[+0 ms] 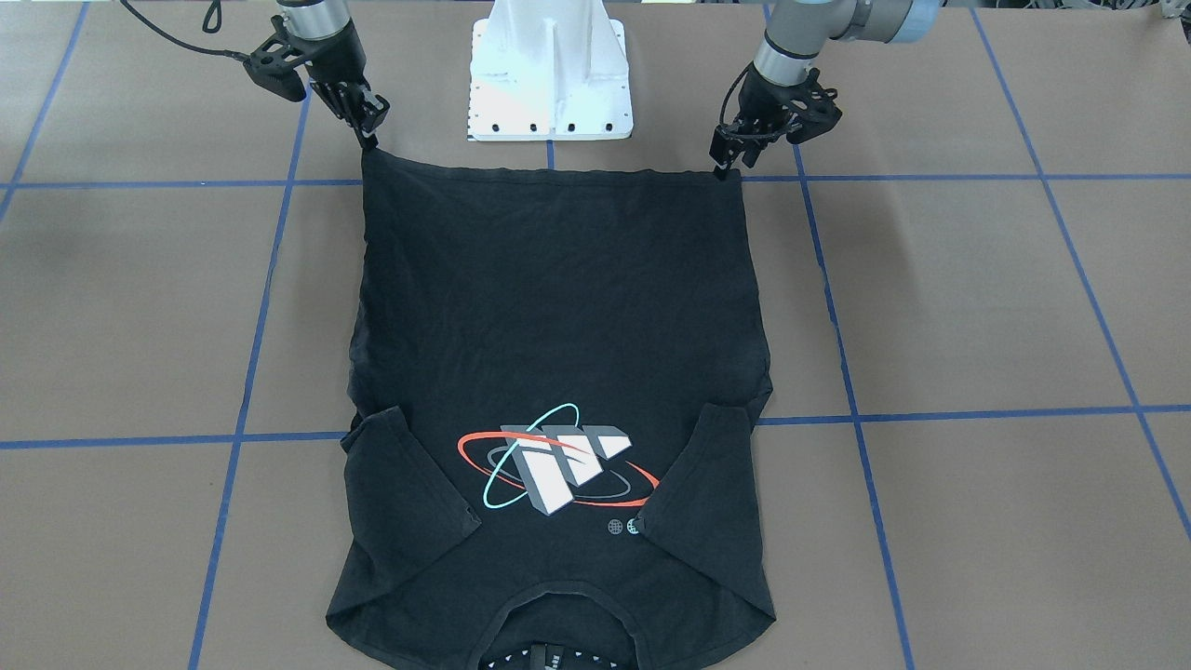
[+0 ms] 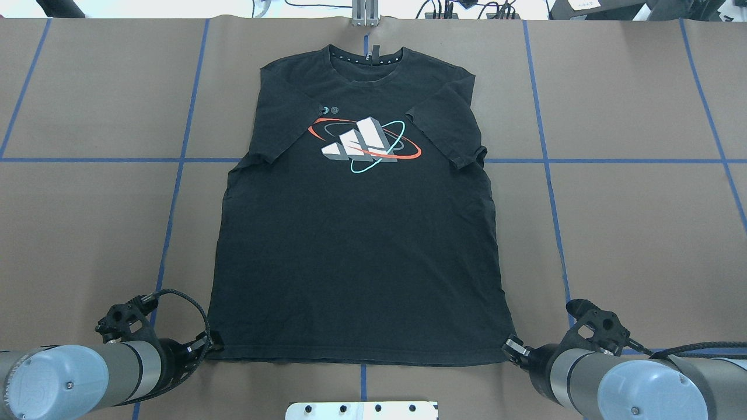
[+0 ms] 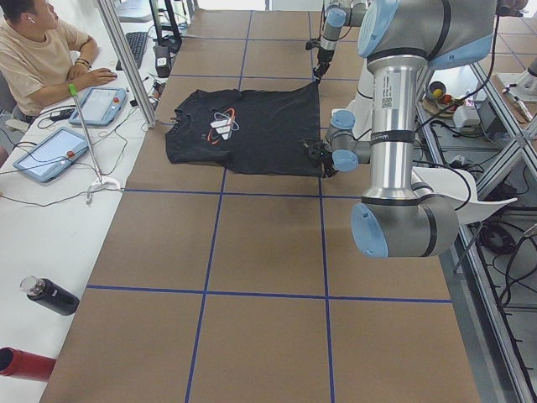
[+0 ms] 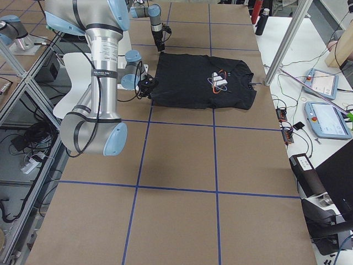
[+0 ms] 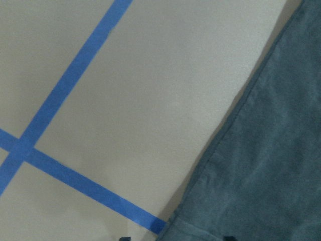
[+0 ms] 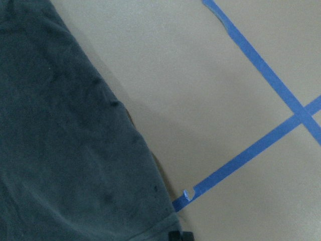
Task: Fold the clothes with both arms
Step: 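Grasp both hem corners with the left and right grippers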
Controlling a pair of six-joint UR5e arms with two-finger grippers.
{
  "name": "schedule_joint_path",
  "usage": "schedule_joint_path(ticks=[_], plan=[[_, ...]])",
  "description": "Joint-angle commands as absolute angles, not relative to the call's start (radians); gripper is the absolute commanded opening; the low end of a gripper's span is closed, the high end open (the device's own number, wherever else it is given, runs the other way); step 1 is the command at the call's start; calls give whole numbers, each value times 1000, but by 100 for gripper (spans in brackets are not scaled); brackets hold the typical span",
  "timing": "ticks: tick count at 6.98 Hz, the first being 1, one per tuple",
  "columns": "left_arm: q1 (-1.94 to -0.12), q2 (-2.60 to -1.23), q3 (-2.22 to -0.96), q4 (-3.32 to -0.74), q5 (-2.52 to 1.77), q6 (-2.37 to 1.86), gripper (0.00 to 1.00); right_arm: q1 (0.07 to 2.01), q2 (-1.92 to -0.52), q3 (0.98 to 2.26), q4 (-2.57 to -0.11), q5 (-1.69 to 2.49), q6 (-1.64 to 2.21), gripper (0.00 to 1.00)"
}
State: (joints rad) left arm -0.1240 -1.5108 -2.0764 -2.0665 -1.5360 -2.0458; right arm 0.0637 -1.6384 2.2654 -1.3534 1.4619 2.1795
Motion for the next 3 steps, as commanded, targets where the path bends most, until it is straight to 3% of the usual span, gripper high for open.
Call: schedule_joint_path(ticks=[1,3], plan=[[-123,-1508,-2074,-2066,-1536,-2045,53,64,-1637,2264,-1355,1462,2180,0],[-123,-1511,-2075,-2066,-1536,-2045,53,64,-1637,2266,-1355,1462,2180,0]])
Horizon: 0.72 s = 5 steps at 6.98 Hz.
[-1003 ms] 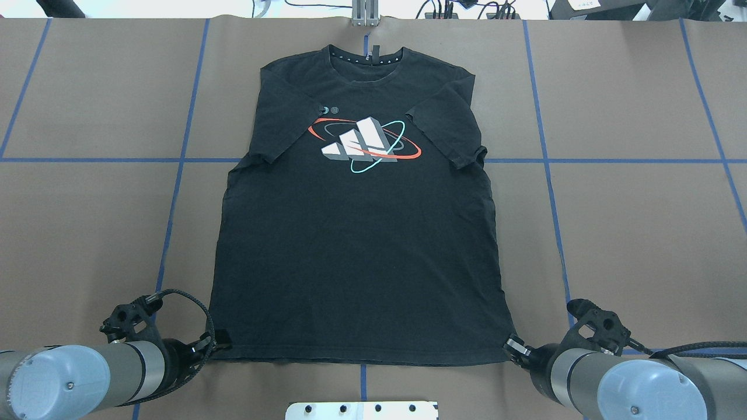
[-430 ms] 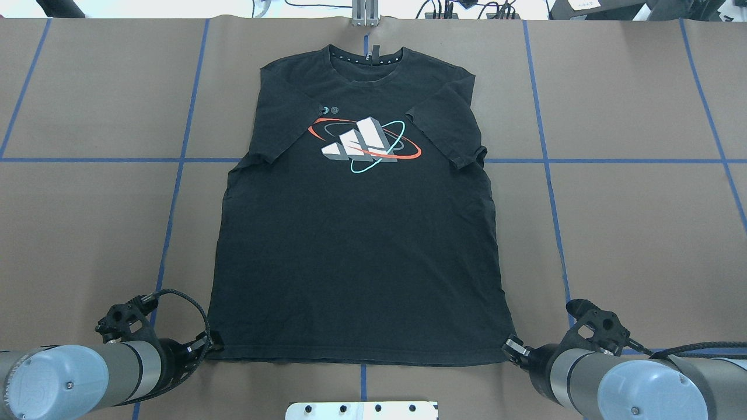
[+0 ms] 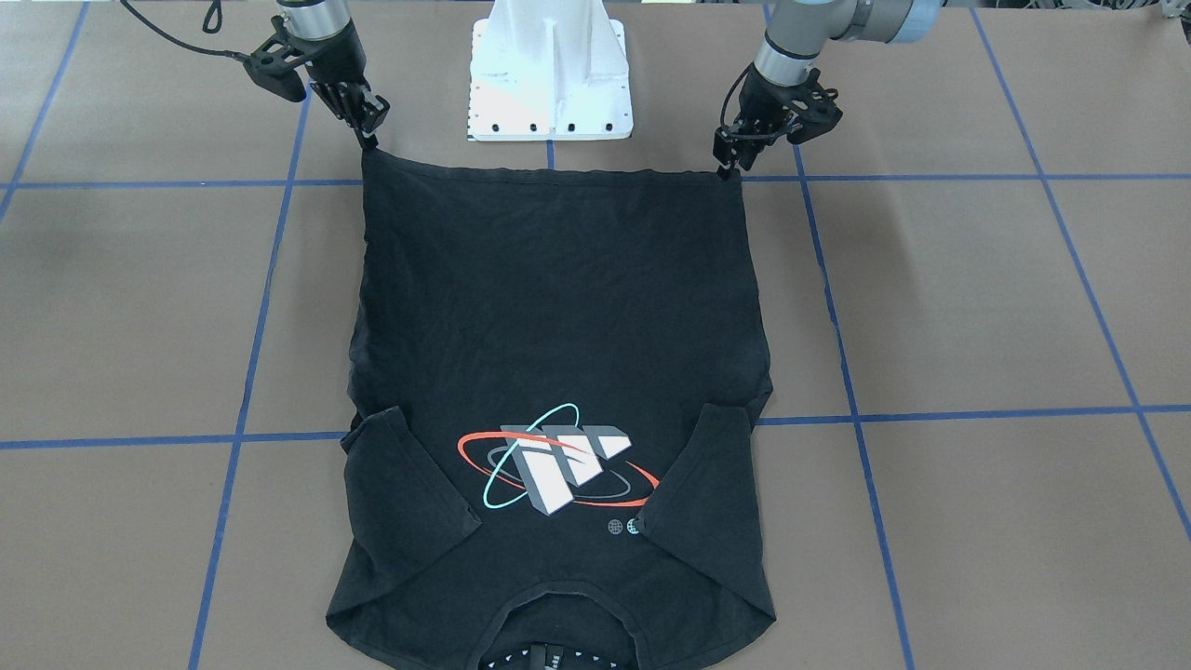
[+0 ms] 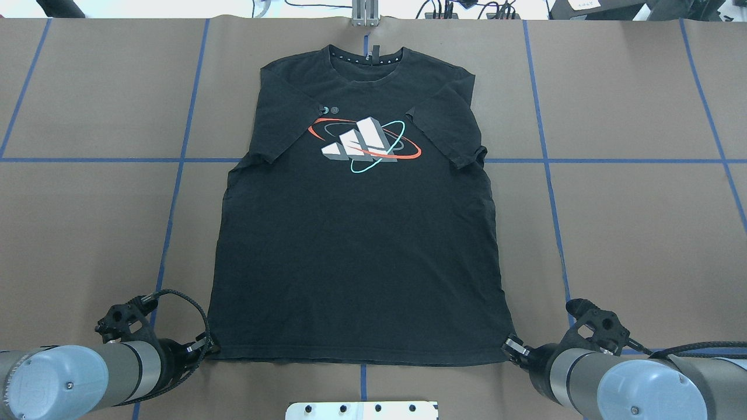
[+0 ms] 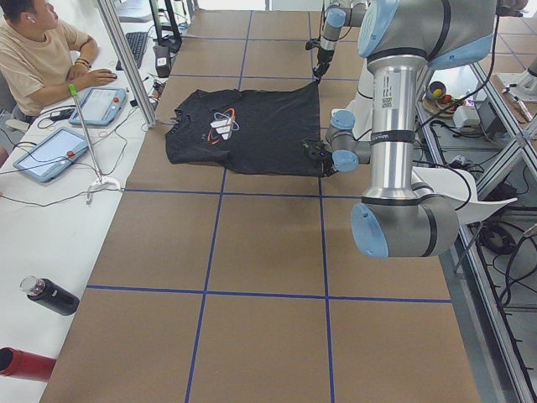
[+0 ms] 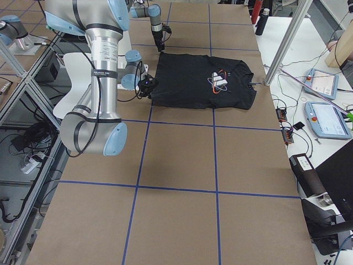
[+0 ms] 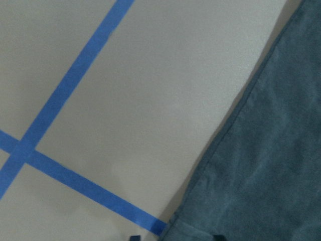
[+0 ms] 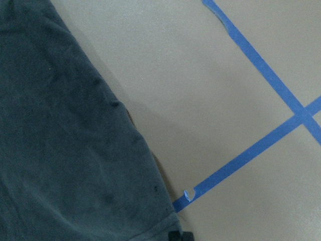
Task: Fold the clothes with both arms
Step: 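Grasp both hem corners with the left and right grippers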
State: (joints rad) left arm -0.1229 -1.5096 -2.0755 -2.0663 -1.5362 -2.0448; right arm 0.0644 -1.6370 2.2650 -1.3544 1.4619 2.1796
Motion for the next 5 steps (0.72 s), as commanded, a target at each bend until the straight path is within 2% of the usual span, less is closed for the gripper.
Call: schedule_joint_path(ticks=[1,3,4,5], plan=[[-123,-1509,-2075,-2066,-1537,-2046,44,64,-1635,2266,-1353,1462,2180,0],[-124,-1508,-2074,-2066,-1536,-2046,20,64,-1635,2264,-1355,1462,2180,0],[-126,-1506,-2075,-2065,-1536,-2048,0,63,-1634,2264,-1355,1462,2180,0],[-132,-1506,-2101,-2065,-1536,-2048,0,63,-1631,2264,-1355,1462,2180,0]])
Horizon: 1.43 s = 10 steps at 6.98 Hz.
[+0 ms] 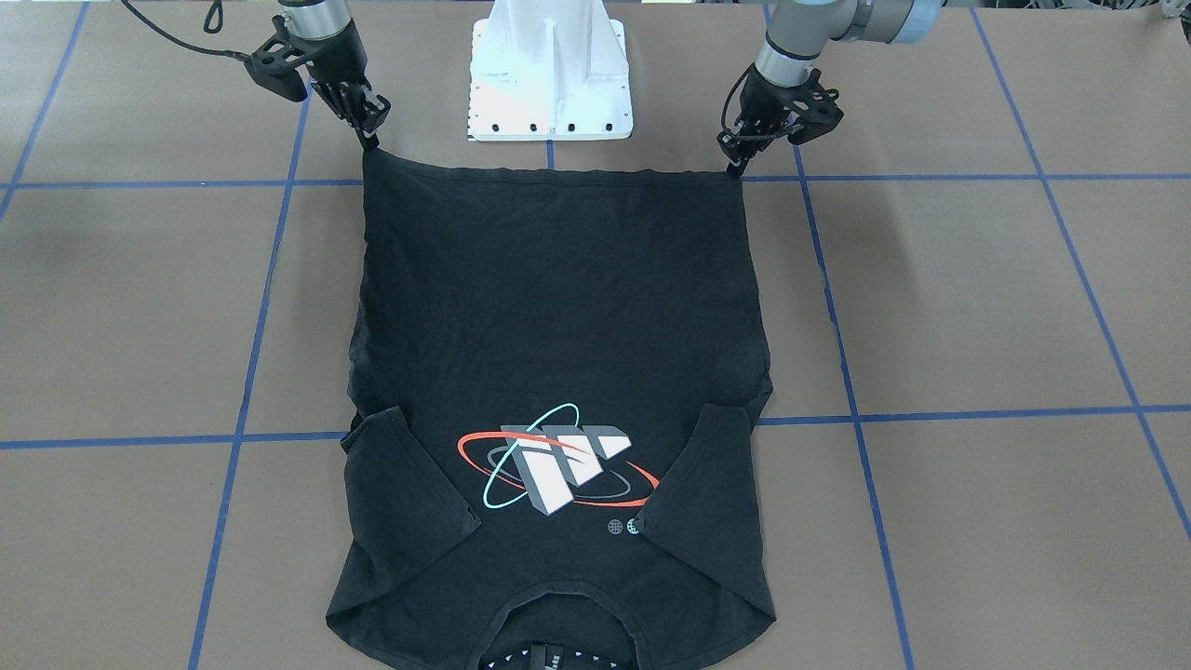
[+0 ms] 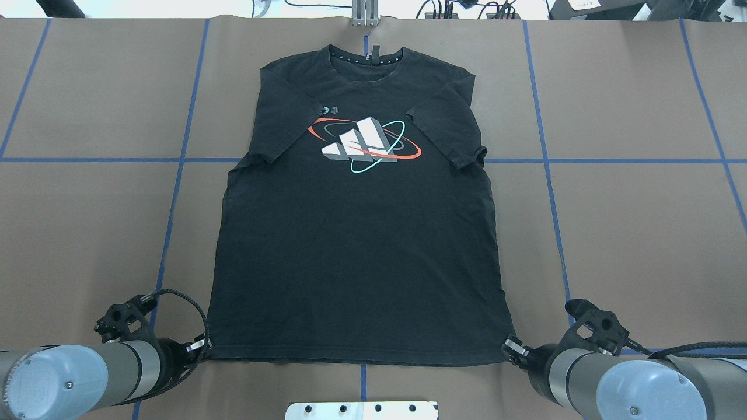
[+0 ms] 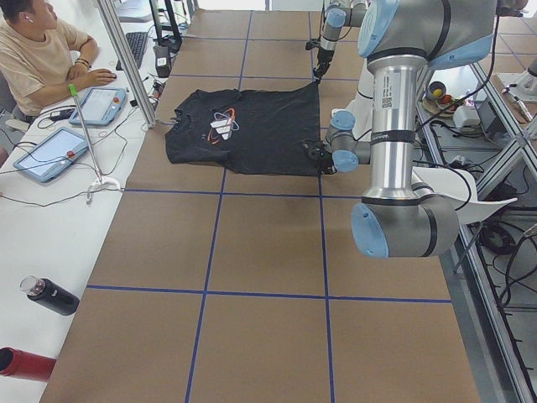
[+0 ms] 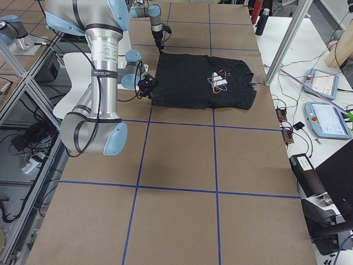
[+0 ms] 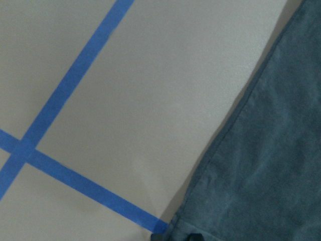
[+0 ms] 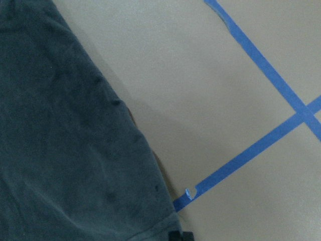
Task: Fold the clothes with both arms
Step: 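Grasp both hem corners with the left and right grippers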
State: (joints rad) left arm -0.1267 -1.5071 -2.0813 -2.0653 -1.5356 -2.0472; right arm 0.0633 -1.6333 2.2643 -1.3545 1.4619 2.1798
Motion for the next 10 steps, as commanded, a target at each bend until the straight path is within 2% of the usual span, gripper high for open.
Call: schedule_joint_path(ticks=[1,5,7,9,10], plan=[[-127,-1462,-2171,-2065,-1537,-2048,0,64,-1632,2273,-1355,1469,2177,0],[-83,-1428,-2391,-2014,-1585,-2141,0,57,-1735,2423,-1359,1614,2181,0],[-70,-1436,-2414,-2009,-1592,-2158,0,64,-1733,2437,-1361,1637,2183,0],[-150,-1454,-2424,-2008,-1620,-2078,0,215,-1677,2427,-1364,1661,2178,0],[-243,-1485,-2424,-2008,-1626,-1986,0,356,-1575,2395,-1461,1760,2174,0]])
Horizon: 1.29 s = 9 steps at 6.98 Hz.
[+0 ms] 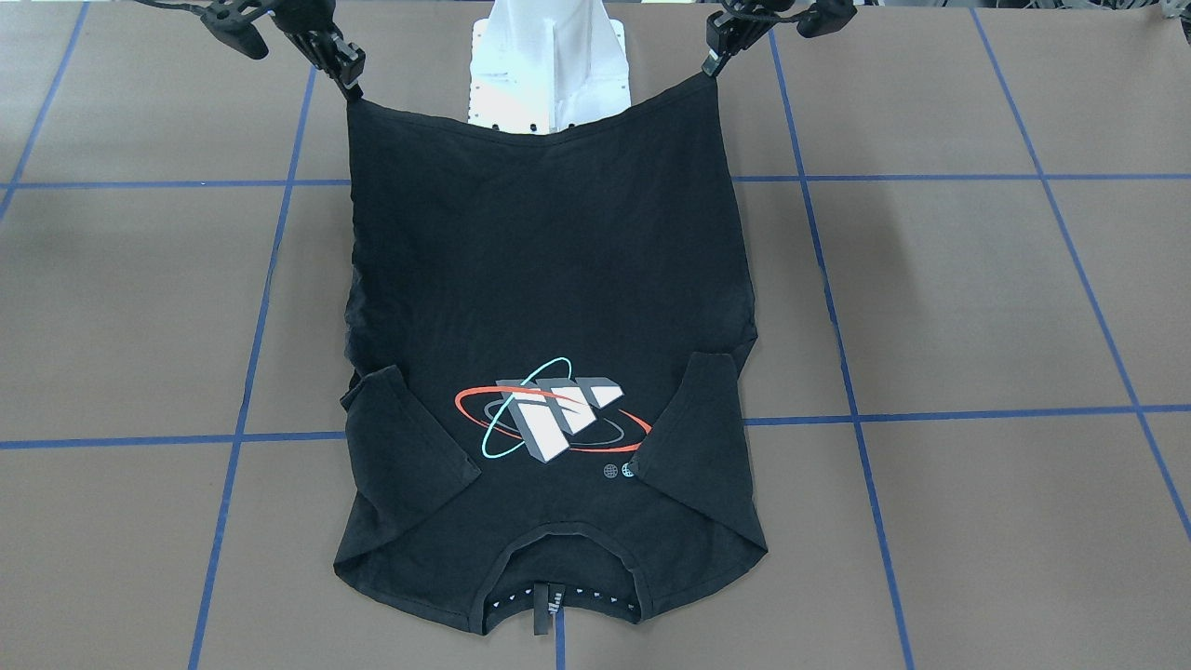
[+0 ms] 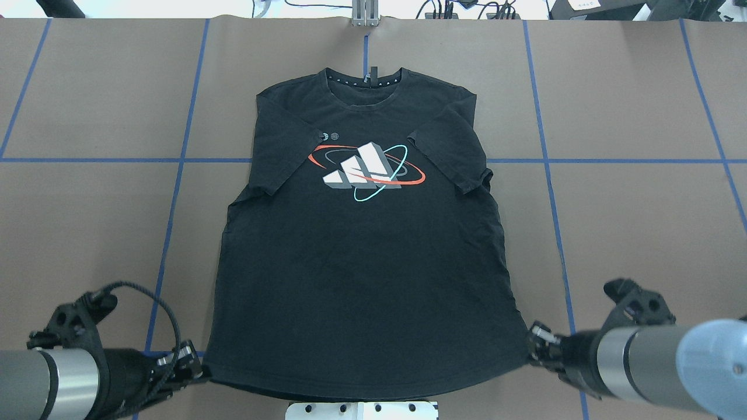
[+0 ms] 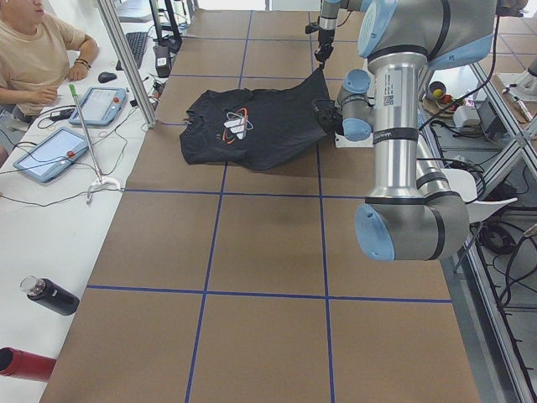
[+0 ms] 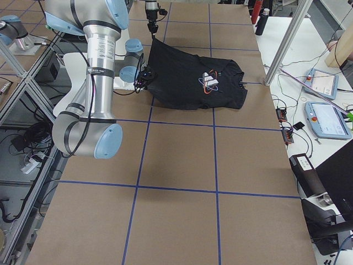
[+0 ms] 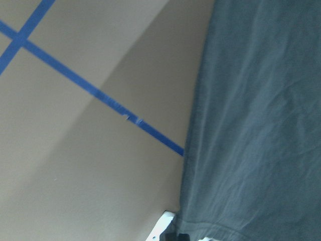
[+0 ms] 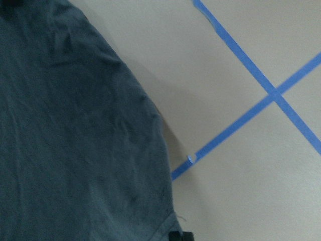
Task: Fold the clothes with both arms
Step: 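Lift the hem with both grippers and fold it up to the collar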
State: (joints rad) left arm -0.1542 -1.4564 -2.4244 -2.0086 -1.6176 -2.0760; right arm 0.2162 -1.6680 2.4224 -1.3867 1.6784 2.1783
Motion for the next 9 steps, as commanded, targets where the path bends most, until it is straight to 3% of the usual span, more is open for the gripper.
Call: schedule_joint_path(ticks=[1,2,4,6,9], plan=[[-306,-1506,-2402,-2005,-1643,-1836,0,468,-1410,2322,-1602,1828,2145,0],[-445,-1546,-2352,-1997,-1704,-1724,0,521,-1281,2243,-1714,1821,2090,0],[-666,-1642,-2178,-1997,-1802,-1552,0,627,-1227,2183,-1738,1787,1936,0],[-760,-1812,-1974,-1999,-1824,-1526,0,753,-1182,2035,-1730,1793,1734,0],[-793,-1936,-1797,-2016,-1816,-1525,0,825,-1018,1762,-1683,1790,1692,0]])
